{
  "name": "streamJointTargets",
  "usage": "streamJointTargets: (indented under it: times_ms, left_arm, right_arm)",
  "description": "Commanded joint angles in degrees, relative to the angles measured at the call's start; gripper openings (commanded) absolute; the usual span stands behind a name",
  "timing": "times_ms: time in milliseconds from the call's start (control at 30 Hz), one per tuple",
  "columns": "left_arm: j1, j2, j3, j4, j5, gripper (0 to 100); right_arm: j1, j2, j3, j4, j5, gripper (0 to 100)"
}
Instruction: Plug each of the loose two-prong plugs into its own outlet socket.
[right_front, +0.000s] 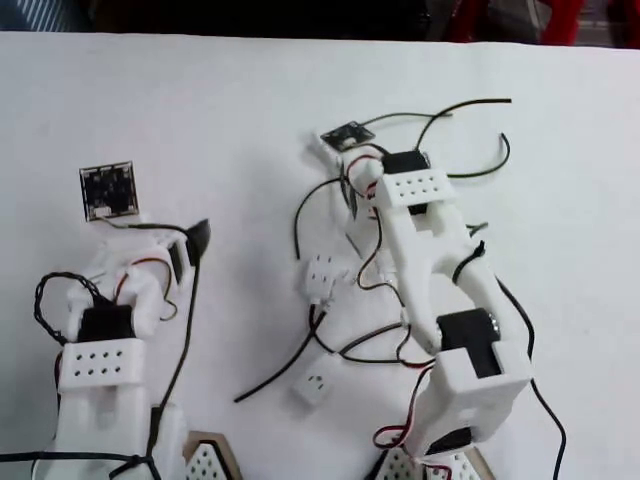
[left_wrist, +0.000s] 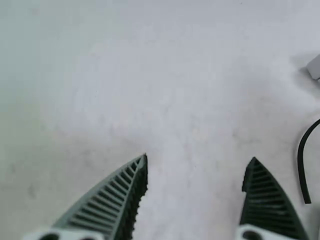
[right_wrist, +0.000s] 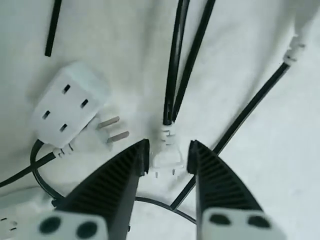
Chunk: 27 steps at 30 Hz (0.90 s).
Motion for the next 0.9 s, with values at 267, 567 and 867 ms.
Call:
streamJointTargets:
  times_ms: [267, 567, 867]
  left_arm:
    - [-0.7, -1.4, -0.4, -1.4, 0.3, 30]
    - [-0.7, -1.4, -0.4, -1.4, 0.3, 30]
    - [-0.7, -1.4, -0.4, -1.4, 0.3, 30]
  right_arm:
    - [0.4, -3.6, -1.0, 8.3, -1.1, 15.1]
    - [2.4, 0.7, -1.1, 8.3, 3.1, 13.7]
    - [0.8, 3.6, -1.1, 7.9, 3.1, 8.8]
